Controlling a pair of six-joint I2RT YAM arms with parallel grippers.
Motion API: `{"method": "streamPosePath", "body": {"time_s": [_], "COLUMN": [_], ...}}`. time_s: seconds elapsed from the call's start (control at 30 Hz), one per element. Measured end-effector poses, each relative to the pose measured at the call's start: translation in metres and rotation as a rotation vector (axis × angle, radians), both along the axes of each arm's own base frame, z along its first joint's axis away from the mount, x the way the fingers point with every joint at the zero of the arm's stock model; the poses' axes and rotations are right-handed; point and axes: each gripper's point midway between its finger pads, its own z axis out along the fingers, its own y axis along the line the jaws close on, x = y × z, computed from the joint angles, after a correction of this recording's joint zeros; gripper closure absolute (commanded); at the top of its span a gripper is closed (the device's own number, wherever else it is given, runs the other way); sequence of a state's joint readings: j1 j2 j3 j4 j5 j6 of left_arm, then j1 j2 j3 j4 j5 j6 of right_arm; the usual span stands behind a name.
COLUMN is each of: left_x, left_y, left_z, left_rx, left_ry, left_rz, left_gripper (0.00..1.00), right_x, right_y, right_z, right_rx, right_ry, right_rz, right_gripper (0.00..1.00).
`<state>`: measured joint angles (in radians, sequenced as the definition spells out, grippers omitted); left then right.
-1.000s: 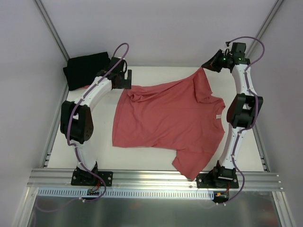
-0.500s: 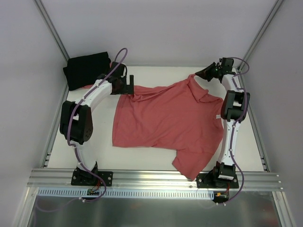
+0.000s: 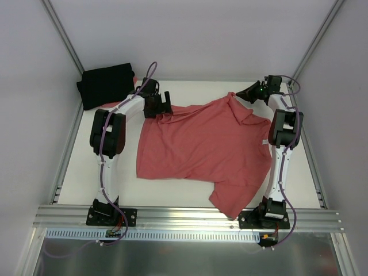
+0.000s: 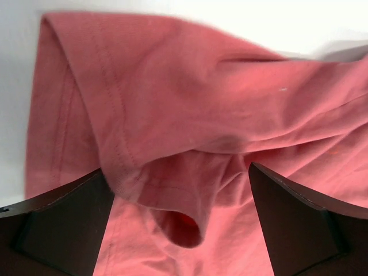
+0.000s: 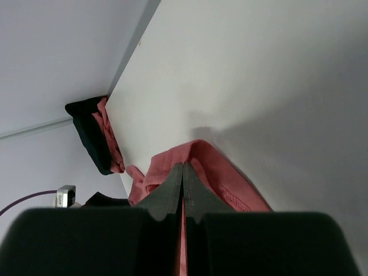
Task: Fold and stack the t-shirts
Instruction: Grap the side of the flattened tshirt furthest away from the robot with both arms
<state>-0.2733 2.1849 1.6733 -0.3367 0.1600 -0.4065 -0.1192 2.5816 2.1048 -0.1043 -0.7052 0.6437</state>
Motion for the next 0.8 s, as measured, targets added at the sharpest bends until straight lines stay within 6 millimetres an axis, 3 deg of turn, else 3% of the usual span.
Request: {"method": "streamPosePath", "body": {"time_s": [0.23, 0.37, 0.4, 0.5, 0.53, 0.8], "left_x": [0.016, 0.019, 0.021, 0.026, 0.028, 0.038], "left_y": [-0.010, -0.011, -0.010, -0.012, -0.012, -0.008], "left_z": [0.018, 0.023, 0.025, 0.034, 0.036, 0.047], "left_rx": [-0.055, -0.062, -0.068, -0.095, -0.100, -0.114], "left_ry": [-0.055, -0.067, -0.071, -0.083, -0.089, -0.125], "left_rz": [0.008, 0.009, 0.013, 0.019, 0.020, 0.022], "left_gripper": [0.09, 0.27, 0.49, 0.94, 1.00, 1.00], "right_x": [-0.002, -0.002, -0.002, -0.002, -0.002, -0.004], "right_y": [0.001, 0.002, 0.002, 0.002, 0.002, -0.001], "right_z": [0.001, 0.006, 0.007, 0.010, 0.010, 0.013], "right_rx": [0.003, 0.003, 0.003, 0.002, 0.002, -0.001], "right_ry": [-0.001, -0.010, -0.012, -0.017, -0.018, -0.023], "right_rz": [0.011, 0.015, 0.015, 0.015, 0.016, 0.016], "right_gripper": [1.00, 1.00, 1.00, 1.00, 1.00, 1.00]}}
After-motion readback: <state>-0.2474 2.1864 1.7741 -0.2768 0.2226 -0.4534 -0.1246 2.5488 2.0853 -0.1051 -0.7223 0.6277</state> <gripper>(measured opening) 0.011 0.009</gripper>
